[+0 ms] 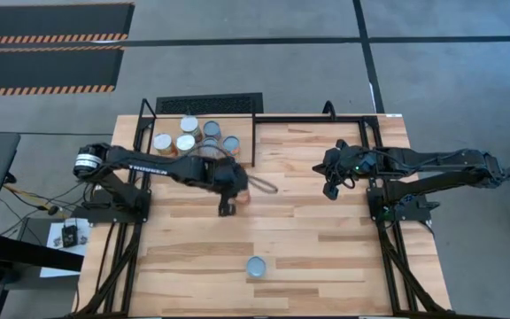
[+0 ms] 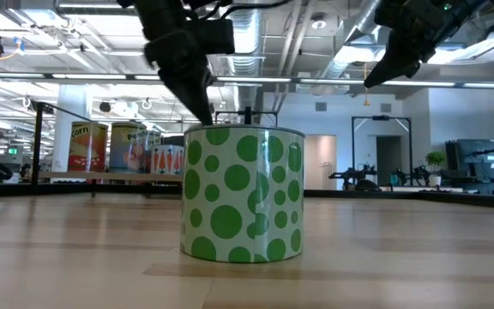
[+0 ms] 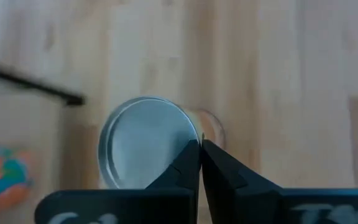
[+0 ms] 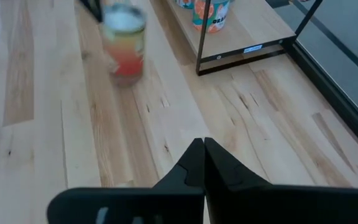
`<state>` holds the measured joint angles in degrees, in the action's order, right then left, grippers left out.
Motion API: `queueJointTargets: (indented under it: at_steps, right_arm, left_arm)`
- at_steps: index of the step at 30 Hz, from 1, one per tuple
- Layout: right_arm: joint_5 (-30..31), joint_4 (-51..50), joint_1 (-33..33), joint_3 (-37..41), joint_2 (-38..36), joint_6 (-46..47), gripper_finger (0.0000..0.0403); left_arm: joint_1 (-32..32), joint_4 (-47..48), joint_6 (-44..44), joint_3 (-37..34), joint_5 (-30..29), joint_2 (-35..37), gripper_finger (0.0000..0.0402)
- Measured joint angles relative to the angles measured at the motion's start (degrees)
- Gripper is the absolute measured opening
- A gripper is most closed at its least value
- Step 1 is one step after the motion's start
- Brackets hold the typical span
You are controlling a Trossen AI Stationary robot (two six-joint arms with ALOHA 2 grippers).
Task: Pick and place cans onto a shelf
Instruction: Put the large canned corn on the shelf
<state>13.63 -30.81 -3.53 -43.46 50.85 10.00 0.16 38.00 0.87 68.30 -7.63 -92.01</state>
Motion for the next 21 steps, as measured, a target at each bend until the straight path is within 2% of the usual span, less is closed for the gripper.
queueJointTargets:
  at_steps: [4, 10, 16, 21]
  right_arm:
    - [0.0, 0.0, 0.0, 0.0, 0.0, -0.9, 0.0012]
    - [0.0, 0.0, 0.0, 0.0, 0.0, -1.5, 0.0012]
    - [0.0, 0.0, 0.0, 0.0, 0.0, -1.5, 0.0013]
    - [0.0, 0.0, 0.0, 0.0, 0.0, -1.5, 0.0012]
  left_arm:
    - [2.8, 6.0, -5.6, 5.8, -0.4, 0.0, 0.0000]
    - [5.8, 21.7, -9.2, 19.0, -3.8, 0.9, 0.0000]
    - [8.8, 38.1, -11.3, 32.3, -10.4, 2.1, 0.0000]
    - [14.0, 49.2, -14.7, 38.3, -19.4, 4.8, 0.0000]
